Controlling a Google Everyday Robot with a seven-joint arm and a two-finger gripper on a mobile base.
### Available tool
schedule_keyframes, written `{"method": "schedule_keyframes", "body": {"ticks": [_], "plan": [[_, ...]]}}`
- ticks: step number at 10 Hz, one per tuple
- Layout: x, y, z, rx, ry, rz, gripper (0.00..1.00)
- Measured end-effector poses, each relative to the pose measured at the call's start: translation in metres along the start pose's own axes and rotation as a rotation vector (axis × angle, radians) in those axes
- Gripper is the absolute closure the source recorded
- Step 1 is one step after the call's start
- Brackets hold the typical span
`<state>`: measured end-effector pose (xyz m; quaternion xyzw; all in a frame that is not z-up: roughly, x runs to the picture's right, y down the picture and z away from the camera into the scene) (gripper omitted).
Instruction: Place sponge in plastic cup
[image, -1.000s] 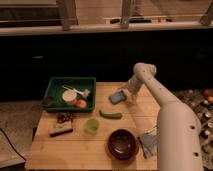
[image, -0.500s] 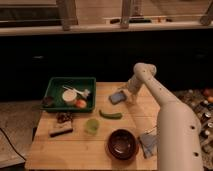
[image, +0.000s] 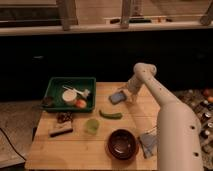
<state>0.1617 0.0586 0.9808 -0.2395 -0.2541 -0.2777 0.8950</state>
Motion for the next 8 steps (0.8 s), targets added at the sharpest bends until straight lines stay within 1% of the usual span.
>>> {"method": "schedule_keyframes", "body": {"ticks": [3,4,5,6,7,8], "plan": [[0.0,0.0,0.0,0.0,0.0,0.0,0.2],[-0.0001,0.0003,0.0,-0.001,-0.001,0.0,0.24],[-0.0002,0.0011,-0.0003,-0.003,-0.002,0.0,0.33],[0.0002,0.0016,-0.0007,-0.003,-0.001,0.001,0.39],[0.0005,0.0015,-0.0016,-0.002,0.0,0.001,0.43],[0.0019,0.0023,-0.0033,-0.001,0.003,0.003,0.39]]}}
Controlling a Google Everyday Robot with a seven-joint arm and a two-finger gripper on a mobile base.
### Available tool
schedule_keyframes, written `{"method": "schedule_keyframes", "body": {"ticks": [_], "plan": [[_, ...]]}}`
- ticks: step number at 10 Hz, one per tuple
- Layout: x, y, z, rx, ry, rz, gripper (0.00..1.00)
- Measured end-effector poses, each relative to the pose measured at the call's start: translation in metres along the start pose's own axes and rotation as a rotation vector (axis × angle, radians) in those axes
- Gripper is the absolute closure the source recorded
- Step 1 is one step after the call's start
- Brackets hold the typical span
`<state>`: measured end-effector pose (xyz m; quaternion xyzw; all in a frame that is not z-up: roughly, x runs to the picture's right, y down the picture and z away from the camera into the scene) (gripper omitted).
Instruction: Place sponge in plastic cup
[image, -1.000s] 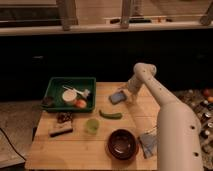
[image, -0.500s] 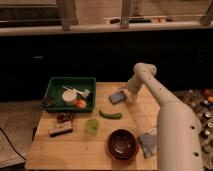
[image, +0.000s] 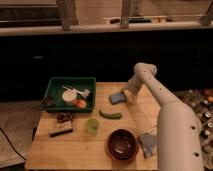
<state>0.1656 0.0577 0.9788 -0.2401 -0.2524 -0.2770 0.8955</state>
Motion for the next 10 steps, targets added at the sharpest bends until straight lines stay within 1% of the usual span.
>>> {"method": "schedule_keyframes", "body": {"ticks": [1,2,3,5,7,10], "plan": [[0.001,0.0,-0.001,0.0,0.002,0.0,0.32],[0.0,0.0,-0.002,0.0,0.0,0.0,0.22],[-0.001,-0.001,-0.002,0.001,-0.001,-0.001,0.2],[-0.003,-0.003,-0.003,0.006,0.004,-0.01,0.2],[-0.01,0.002,-0.012,0.002,0.012,-0.022,0.2],[-0.022,-0.007,-0.01,-0.012,0.015,-0.035,0.2]]}}
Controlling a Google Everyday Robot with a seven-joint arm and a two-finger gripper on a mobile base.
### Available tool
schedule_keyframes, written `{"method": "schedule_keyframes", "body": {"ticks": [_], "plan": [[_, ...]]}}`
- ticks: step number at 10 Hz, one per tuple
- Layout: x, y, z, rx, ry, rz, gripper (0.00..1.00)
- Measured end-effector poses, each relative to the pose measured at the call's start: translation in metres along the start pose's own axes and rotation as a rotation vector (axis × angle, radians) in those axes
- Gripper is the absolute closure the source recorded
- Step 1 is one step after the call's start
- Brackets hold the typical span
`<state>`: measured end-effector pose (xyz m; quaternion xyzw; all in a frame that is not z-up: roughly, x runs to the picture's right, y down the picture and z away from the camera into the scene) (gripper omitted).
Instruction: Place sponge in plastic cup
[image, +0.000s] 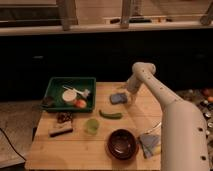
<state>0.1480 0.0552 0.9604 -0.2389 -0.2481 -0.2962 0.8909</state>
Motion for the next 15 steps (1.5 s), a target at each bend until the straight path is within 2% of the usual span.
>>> {"method": "schedule_keyframes", "body": {"ticks": [3,6,8,9,12,13,15], "plan": [[-0.012,-0.01,0.006,-0.025,-0.014,0.029,0.2],[-0.018,-0.014,0.013,-0.038,-0.036,0.097,0.21],[-0.02,-0.017,0.018,-0.034,-0.051,0.124,0.34],[-0.017,-0.015,0.02,-0.032,-0.059,0.143,0.47],[-0.015,-0.011,0.024,-0.027,-0.081,0.169,0.73],[-0.015,-0.01,0.025,-0.025,-0.084,0.168,0.87],[-0.015,-0.011,0.024,-0.028,-0.083,0.164,0.96]]}}
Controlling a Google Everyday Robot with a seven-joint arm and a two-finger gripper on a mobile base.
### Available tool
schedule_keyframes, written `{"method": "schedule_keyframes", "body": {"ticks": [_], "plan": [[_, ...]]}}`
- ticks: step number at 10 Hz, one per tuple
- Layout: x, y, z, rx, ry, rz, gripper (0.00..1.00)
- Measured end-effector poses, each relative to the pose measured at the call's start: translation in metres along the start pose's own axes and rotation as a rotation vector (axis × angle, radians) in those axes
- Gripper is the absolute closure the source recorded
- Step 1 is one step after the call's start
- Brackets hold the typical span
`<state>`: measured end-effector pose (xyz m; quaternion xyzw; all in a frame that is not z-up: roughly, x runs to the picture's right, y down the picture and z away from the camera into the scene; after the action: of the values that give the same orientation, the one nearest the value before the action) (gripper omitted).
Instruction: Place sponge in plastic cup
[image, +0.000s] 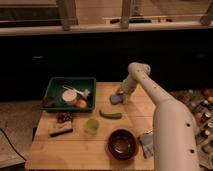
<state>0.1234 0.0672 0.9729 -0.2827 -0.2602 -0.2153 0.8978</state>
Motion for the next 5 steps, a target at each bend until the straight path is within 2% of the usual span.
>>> {"method": "schedule_keyframes", "body": {"ticks": [3,5], "plan": [[0.0,0.0,0.0,-0.001,0.001,-0.005,0.96],[-0.001,0.006,-0.016,0.01,0.006,-0.066,0.96]]}}
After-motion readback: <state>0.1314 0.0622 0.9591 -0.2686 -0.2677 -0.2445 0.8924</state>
